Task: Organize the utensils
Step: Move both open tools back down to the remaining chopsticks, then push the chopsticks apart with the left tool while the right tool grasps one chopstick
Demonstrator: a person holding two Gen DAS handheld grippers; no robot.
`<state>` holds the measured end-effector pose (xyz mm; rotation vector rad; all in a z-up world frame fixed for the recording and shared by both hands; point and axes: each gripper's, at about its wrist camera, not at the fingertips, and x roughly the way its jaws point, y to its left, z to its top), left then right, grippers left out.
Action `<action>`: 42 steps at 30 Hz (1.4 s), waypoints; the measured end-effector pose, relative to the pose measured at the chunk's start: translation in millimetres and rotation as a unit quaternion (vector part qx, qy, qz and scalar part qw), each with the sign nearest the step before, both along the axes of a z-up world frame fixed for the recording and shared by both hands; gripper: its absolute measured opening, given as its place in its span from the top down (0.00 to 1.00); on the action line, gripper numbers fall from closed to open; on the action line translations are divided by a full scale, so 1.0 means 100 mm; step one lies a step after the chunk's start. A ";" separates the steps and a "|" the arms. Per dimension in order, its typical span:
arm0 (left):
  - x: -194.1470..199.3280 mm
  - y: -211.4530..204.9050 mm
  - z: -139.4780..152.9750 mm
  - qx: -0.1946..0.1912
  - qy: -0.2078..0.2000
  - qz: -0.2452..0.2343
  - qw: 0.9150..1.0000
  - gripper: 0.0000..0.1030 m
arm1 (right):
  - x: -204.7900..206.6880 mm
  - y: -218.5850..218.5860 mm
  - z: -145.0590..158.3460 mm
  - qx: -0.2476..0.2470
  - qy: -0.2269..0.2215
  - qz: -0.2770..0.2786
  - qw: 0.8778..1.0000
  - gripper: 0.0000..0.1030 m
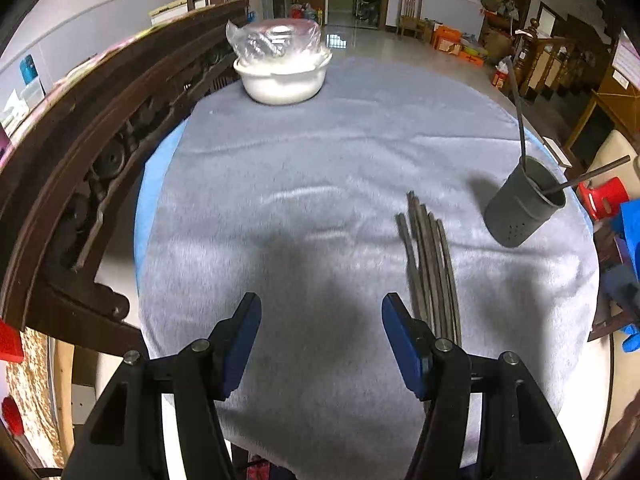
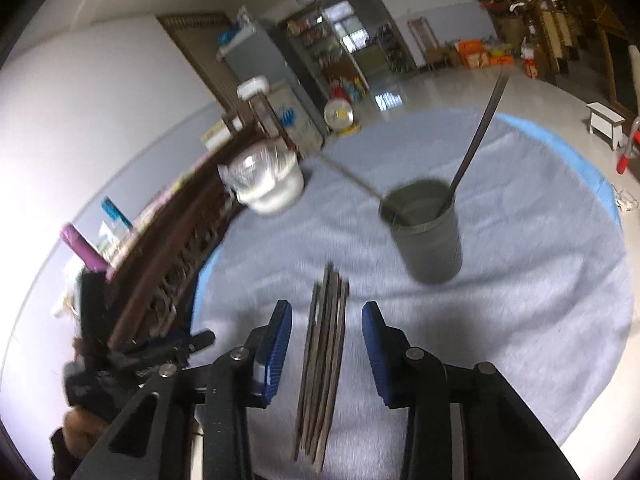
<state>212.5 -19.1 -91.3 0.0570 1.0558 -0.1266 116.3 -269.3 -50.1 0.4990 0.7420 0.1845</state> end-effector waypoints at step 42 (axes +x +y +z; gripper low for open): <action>0.65 -0.26 -0.82 -0.109 0.147 -0.031 0.983 0.44 | 1.02 0.44 -1.20 0.006 0.160 0.083 0.984 0.85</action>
